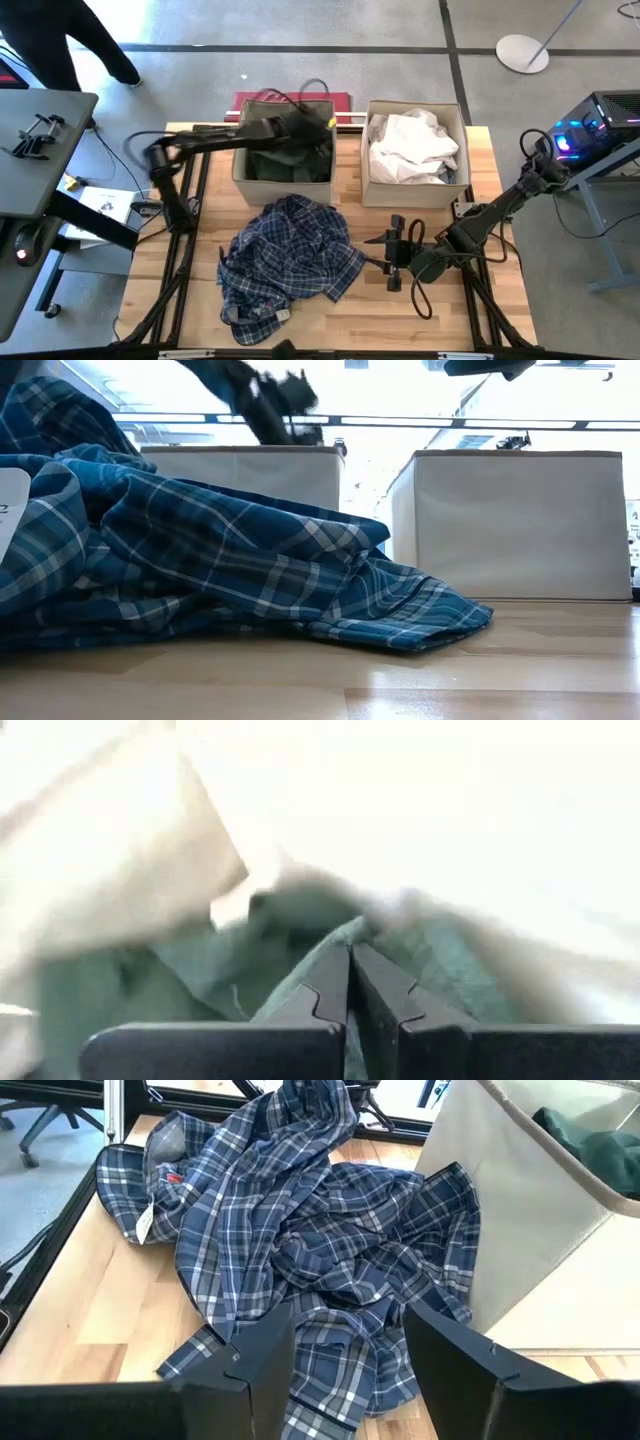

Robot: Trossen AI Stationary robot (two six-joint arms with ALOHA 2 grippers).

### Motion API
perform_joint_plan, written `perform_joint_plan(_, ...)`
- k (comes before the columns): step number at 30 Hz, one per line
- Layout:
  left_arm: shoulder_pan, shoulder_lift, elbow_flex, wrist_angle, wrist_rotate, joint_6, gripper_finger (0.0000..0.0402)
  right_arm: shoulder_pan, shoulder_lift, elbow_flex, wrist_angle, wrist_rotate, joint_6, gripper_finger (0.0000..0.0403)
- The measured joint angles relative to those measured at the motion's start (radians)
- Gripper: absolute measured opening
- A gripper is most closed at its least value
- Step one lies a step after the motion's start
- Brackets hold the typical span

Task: Sort clothes
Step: Put the green towel into the left brown bin, then put the blue patterned shirt into the left brown bin

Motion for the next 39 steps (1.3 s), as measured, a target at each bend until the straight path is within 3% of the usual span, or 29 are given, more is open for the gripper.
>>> perform_joint_plan(8,-0.09,-0.319,0.001,-0.031,0.071,-0.071,0.003,0.0,0.0,0.0,-0.003,0.014,0.008,0.0179)
perform_joint_plan(12,-0.184,-0.431,0.002,-0.133,0.124,-0.101,0.0053,0.0,0.0,0.0,0.006,0.014,0.049,0.0179)
perform_joint_plan(16,-0.339,-0.502,0.001,-0.259,0.123,-0.138,0.0059,0.0,0.0,0.0,0.039,0.015,0.046,0.0179)
perform_joint_plan(20,-0.564,-0.506,0.002,-0.345,0.106,-0.17,0.006,0.0,0.0,0.0,0.075,0.014,0.011,0.0179)
perform_joint_plan(23,-0.757,-0.477,0.0,-0.394,0.044,-0.199,0.0059,0.0,0.0,0.0,0.081,0.015,-0.009,0.0179)
perform_joint_plan(26,-0.93,-0.426,0.0,-0.492,-0.09,-0.267,0.0051,0.0,0.0,0.0,0.083,0.015,-0.029,0.0179)
perform_joint_plan(31,-1.093,-0.333,-0.035,-0.668,-0.458,-0.557,0.0037,0.0,0.0,0.0,0.096,0.014,-0.059,0.0179)
perform_joint_plan(35,-1.084,-0.314,-0.14,-0.636,-0.474,-0.781,0.0046,0.0,0.0,0.0,0.109,0.015,-0.061,0.0179)
perform_joint_plan(39,-1.086,-0.313,-0.276,-0.445,-0.47,-0.823,0.0084,0.0,0.0,0.0,0.121,0.003,-0.06,0.0179)
